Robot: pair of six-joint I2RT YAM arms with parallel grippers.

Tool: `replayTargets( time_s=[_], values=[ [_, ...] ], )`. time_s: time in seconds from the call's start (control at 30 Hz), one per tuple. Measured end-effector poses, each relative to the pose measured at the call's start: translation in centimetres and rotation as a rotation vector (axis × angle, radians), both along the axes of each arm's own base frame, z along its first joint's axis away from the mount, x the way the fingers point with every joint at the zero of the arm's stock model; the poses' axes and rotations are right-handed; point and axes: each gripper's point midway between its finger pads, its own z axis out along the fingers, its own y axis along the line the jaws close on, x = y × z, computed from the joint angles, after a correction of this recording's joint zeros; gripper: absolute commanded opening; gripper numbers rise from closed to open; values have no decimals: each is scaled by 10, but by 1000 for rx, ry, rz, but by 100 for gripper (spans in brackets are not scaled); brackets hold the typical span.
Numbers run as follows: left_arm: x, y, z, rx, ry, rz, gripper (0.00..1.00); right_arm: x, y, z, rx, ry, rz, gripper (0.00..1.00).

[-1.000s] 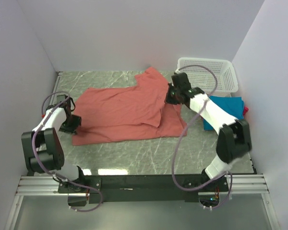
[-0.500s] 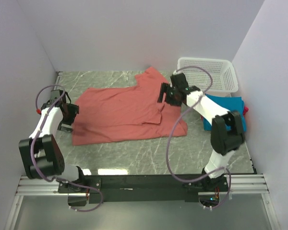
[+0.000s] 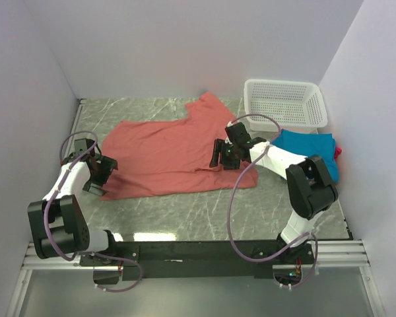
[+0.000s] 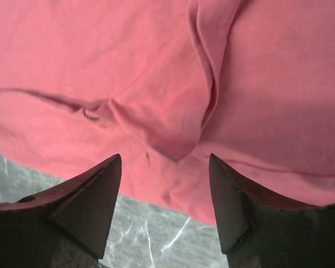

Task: Fold and stack the t-shirts
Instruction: Fold the tshirt

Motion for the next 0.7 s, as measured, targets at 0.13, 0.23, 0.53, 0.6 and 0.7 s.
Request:
replayTargets(
  time_s=[0.13,0.23,0.53,0.6,0.7],
  values=[
    [1,1,6,7,-21,-1,99,11,4,-5,-5,-5,-13,63],
    [1,2,10,18,-35,3,100,14,5,-10,-6,4,-19,63],
    [-1,4,10,26,-28,7,100,13,10,-16,-10,19,-26,49],
    [-1,5,10,32,-25,10,99,12,12,-16,-8,20,-24,43],
    [-2,6,9,37,-20,12,99,12,15,-17,-2,20,-22,38]
  ],
)
